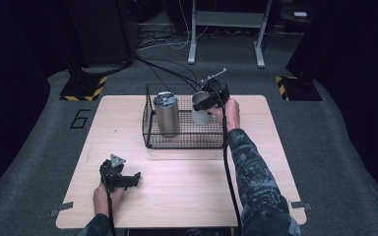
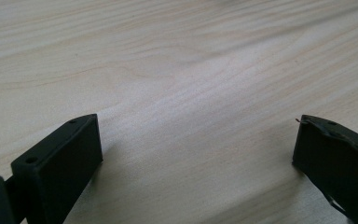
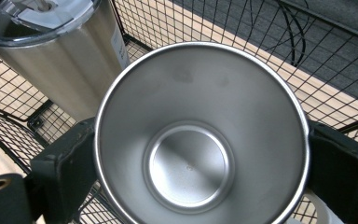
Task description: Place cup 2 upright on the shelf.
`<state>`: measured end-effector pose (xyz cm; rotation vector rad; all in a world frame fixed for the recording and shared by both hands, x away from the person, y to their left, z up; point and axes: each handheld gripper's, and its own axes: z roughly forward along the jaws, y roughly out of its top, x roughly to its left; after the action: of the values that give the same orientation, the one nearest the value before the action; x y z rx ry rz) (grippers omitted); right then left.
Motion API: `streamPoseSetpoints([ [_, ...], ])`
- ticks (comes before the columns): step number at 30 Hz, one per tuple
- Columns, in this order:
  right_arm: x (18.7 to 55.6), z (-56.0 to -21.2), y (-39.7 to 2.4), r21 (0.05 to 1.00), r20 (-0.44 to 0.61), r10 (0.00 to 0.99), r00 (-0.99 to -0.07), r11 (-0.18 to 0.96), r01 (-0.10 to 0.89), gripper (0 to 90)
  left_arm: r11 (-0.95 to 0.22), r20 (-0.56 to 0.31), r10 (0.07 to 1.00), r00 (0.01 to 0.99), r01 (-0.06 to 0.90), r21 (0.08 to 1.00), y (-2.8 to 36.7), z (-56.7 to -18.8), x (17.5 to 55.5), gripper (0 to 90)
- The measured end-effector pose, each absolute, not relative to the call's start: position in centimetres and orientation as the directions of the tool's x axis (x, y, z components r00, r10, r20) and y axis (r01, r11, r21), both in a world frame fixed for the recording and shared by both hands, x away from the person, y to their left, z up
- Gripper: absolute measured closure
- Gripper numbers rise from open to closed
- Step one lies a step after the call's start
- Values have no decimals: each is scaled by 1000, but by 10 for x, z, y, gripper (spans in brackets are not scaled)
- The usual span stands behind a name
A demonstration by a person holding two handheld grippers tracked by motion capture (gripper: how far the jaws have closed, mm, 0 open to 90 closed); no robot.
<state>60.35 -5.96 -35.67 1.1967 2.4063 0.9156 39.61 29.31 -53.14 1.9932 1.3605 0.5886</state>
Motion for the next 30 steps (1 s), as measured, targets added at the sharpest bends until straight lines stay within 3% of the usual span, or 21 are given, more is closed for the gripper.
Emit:
streamPoseSetpoints([
  [30, 613, -397, -31, 590, 11, 788, -615, 492, 641, 59, -264, 8, 928, 373, 641, 721, 293, -531, 396, 9],
])
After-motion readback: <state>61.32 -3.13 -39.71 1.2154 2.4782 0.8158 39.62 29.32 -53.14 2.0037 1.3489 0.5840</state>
